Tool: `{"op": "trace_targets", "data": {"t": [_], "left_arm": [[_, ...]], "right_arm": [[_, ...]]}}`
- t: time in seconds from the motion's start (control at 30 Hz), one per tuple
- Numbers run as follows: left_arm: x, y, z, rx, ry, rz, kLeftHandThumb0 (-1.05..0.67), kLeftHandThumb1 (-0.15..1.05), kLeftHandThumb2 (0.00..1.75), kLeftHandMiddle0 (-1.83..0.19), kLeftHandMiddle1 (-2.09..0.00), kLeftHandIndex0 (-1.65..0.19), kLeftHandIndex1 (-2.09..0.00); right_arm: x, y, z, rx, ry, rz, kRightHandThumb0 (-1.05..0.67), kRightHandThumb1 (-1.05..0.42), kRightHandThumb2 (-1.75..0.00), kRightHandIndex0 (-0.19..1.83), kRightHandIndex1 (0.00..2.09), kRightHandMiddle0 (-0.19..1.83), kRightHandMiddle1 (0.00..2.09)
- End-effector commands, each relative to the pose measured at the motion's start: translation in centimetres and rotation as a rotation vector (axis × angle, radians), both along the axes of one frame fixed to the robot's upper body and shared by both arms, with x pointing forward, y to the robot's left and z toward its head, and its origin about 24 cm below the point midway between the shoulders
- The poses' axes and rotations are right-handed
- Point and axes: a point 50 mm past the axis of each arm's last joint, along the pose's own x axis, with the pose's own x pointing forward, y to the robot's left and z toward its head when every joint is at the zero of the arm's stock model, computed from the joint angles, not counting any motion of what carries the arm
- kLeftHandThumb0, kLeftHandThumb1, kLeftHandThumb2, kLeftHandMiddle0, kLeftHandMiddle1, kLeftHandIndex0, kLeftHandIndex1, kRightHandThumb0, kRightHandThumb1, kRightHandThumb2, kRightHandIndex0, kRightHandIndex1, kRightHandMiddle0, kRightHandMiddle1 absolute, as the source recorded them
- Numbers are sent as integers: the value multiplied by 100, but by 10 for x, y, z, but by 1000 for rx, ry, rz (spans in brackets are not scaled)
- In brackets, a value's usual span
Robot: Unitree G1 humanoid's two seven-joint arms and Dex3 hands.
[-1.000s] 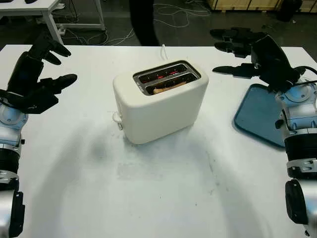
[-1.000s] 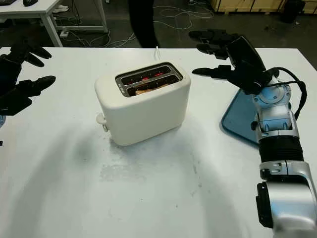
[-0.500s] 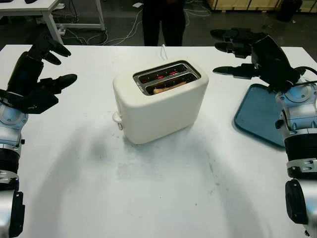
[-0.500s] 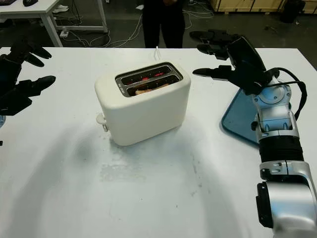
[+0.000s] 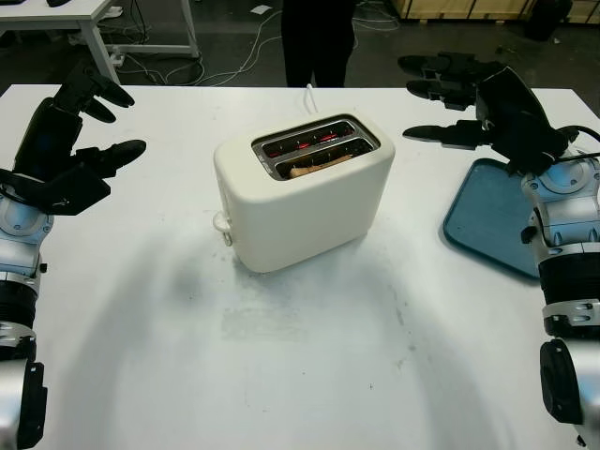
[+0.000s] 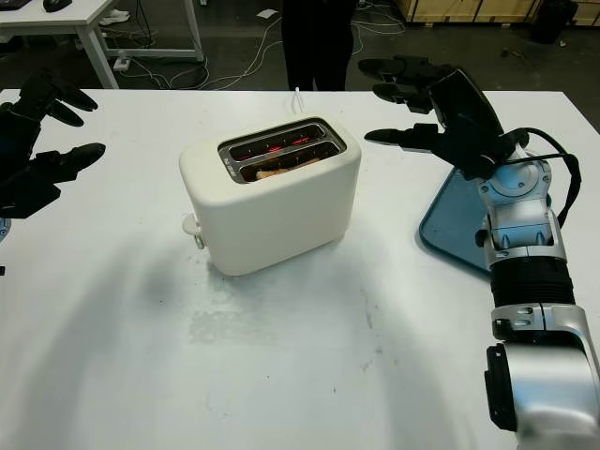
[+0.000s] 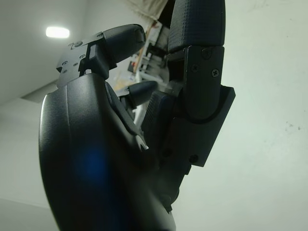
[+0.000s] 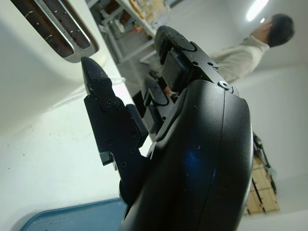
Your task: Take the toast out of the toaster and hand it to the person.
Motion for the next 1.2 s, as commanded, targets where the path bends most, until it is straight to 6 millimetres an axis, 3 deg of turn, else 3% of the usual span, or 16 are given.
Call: {"op": "trace_targets", "data": {"t": [0.0, 0.93, 1.17], "left_arm": [[0, 0, 3, -7, -15, -3, -105, 92, 46, 0, -175, 0, -161], [-1, 1, 1, -14, -13, 0, -105, 92, 45, 0, -175, 0, -160], [-1, 1, 1, -9, -18, 1, -105, 92, 46, 0, -175, 0, -161]], "right_arm": [[0, -2, 4, 12, -15, -3, -22, -76, 0, 55, 1, 54, 0], [0, -2, 2, 8, -18, 3, -15, -76, 0, 55, 1, 54, 0], [0, -2, 2, 6, -15, -1, -20, -77, 0, 55, 0, 54, 0]]}}
